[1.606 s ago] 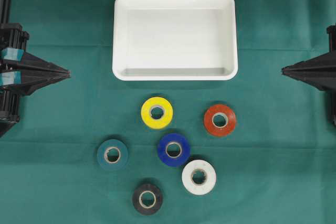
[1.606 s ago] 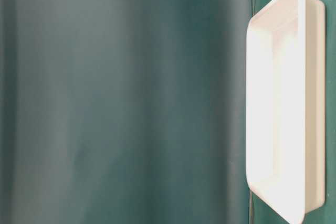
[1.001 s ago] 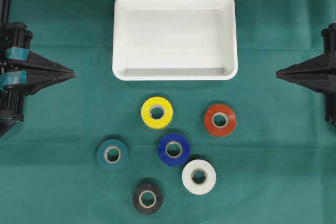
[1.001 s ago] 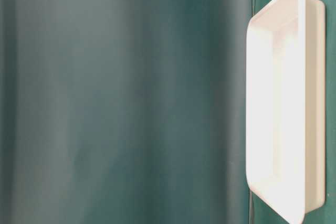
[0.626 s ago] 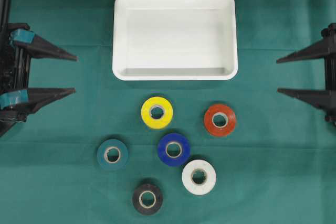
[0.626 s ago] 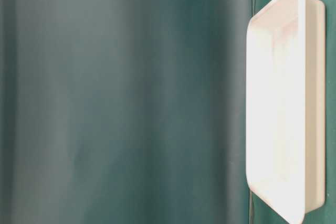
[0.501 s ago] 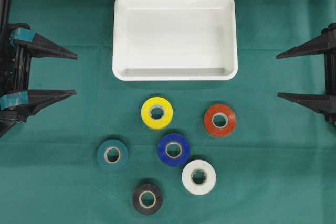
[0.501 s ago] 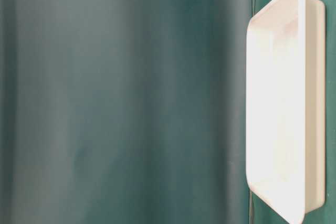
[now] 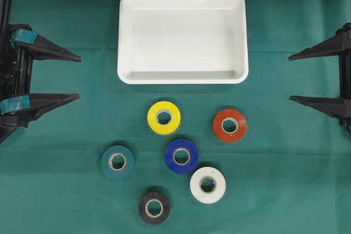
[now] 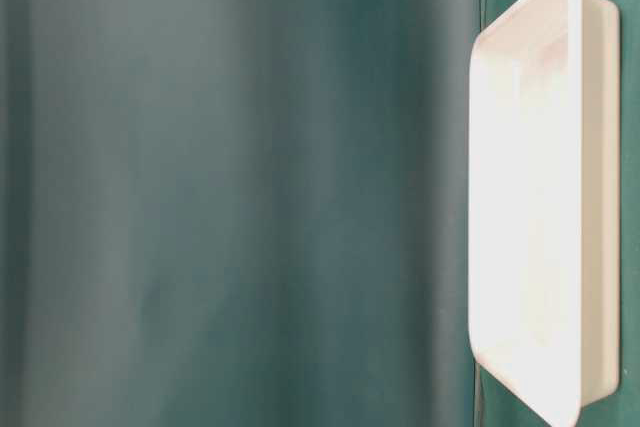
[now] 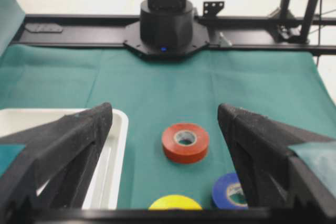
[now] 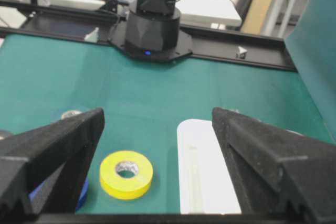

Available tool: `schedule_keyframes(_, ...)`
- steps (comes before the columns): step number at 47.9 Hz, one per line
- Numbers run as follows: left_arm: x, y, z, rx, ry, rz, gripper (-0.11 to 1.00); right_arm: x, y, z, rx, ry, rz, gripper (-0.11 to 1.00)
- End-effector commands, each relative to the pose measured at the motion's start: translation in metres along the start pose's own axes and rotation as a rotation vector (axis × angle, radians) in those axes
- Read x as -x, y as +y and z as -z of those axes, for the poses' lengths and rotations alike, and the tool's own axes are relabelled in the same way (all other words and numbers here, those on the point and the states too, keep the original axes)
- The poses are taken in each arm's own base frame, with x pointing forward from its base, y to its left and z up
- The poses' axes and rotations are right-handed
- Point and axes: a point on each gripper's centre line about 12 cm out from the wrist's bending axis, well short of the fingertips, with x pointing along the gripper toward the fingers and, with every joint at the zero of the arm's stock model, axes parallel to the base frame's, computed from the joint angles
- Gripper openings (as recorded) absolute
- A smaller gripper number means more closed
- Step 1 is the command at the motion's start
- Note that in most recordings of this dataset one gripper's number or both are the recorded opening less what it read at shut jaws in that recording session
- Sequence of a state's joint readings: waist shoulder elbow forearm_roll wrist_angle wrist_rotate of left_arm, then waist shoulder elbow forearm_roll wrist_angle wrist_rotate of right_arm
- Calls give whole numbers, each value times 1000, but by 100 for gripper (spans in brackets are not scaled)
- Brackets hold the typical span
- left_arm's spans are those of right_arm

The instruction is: Pick up the tape from a random location and place it into the white case.

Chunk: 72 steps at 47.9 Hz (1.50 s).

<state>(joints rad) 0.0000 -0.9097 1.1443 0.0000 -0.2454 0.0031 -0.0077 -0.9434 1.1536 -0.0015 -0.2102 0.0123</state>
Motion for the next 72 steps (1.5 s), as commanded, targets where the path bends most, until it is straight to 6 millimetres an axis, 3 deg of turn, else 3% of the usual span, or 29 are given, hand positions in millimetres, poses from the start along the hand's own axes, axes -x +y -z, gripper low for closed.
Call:
schedule_keyframes(1,-3,-3,-10,5,-23,13,99,-3,0,-10,-3,-23,2,92)
schedule_keyframes(23,0,-42,-14,7,-19,197,99,-3,0,-11,-5,-12,2,92)
schedule_keyframes(48,-4,-43,-13,9,6,201,99,-4,0,-10,-1,-2,2,92)
schedule_keyframes(58,-24,-49,-15,4,30,208,99,-4,0,-11,0,-5,2,92)
schedule_keyframes(72,-69,-61,-21,1,36,214,99,-4,0,-11,0,-3,2,92)
